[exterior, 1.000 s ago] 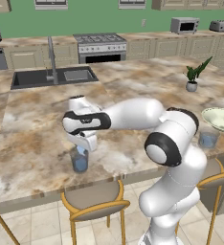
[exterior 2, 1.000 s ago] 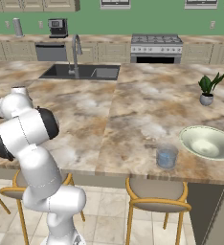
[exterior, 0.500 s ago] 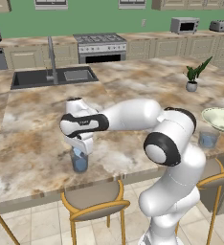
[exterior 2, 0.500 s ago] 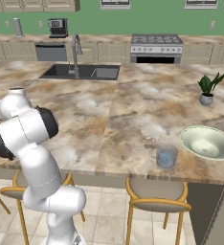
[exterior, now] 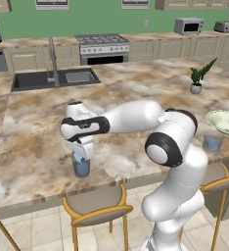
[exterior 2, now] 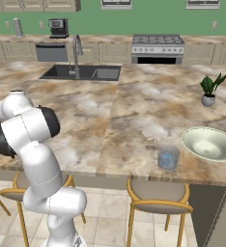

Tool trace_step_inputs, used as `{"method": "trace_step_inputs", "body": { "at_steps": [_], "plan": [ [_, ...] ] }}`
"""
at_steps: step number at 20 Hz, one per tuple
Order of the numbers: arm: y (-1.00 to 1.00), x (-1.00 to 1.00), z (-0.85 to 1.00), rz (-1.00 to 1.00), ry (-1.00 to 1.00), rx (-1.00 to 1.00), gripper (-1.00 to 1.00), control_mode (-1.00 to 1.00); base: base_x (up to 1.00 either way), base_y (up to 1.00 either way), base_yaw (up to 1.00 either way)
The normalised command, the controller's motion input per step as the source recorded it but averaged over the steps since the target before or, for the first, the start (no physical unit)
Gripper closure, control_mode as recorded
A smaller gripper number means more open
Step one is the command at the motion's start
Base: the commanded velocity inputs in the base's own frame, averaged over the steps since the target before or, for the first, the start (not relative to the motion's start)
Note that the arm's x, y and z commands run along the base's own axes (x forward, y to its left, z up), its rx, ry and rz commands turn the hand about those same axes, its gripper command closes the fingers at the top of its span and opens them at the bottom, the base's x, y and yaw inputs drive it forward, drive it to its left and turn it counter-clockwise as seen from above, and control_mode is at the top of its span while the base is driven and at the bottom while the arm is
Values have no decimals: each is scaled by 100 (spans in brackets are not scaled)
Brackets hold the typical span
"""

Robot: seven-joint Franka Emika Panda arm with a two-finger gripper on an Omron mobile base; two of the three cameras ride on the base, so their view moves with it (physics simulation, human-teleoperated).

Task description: There are four ice cubes in the ice bowl. Place two ice cubes in each glass of water.

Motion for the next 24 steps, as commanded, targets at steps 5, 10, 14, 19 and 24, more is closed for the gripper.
{"method": "trace_step_inputs", "body": {
  "at_steps": [5, 10, 14, 19, 24],
  "plan": [
    [0, 2, -6, -2, 3, 0, 100, -100, 0, 0, 0],
    [0, 0, -1, -2, 1, 0, -100, -100, 0, 0, 0],
    [-4, 0, 0, -2, 0, 0, -100, -100, 0, 0, 0],
    [-18, 0, 0, -1, 0, 0, -100, -100, 0, 0, 0],
    [-19, -2, 0, 0, 0, 0, -100, -100, 0, 0, 0]
  ]
}}
